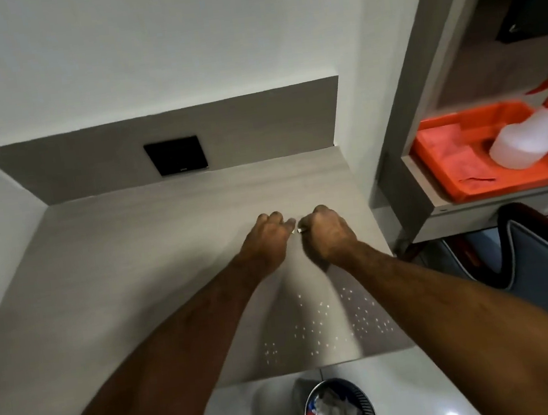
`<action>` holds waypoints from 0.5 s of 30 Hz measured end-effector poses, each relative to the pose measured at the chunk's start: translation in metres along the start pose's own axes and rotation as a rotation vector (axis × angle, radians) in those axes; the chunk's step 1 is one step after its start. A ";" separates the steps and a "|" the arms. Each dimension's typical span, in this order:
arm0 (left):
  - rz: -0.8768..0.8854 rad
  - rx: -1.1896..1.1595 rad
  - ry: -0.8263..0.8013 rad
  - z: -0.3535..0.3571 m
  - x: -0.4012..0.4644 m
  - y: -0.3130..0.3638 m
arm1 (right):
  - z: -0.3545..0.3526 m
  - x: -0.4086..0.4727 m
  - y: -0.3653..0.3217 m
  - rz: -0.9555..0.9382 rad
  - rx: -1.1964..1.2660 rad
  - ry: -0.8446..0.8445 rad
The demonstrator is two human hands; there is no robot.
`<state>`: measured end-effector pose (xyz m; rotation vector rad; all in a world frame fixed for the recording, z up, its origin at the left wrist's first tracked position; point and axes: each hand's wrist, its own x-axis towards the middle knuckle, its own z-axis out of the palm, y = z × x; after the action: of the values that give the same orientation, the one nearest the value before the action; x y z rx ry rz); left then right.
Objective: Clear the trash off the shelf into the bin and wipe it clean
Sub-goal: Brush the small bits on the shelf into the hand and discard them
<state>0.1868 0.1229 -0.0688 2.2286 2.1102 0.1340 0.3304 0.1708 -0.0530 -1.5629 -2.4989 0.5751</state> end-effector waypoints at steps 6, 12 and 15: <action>-0.154 -0.070 0.106 0.003 -0.006 0.009 | 0.002 -0.005 0.004 -0.047 0.010 0.075; -0.253 -0.299 0.539 -0.005 -0.102 0.068 | 0.001 -0.104 0.010 -0.038 0.260 0.313; -0.175 -0.372 0.645 0.020 -0.182 0.111 | 0.026 -0.192 0.023 -0.107 0.404 0.433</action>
<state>0.2897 -0.0646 -0.0789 1.9260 2.2757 1.2649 0.4282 0.0033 -0.0702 -1.2375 -1.9817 0.6017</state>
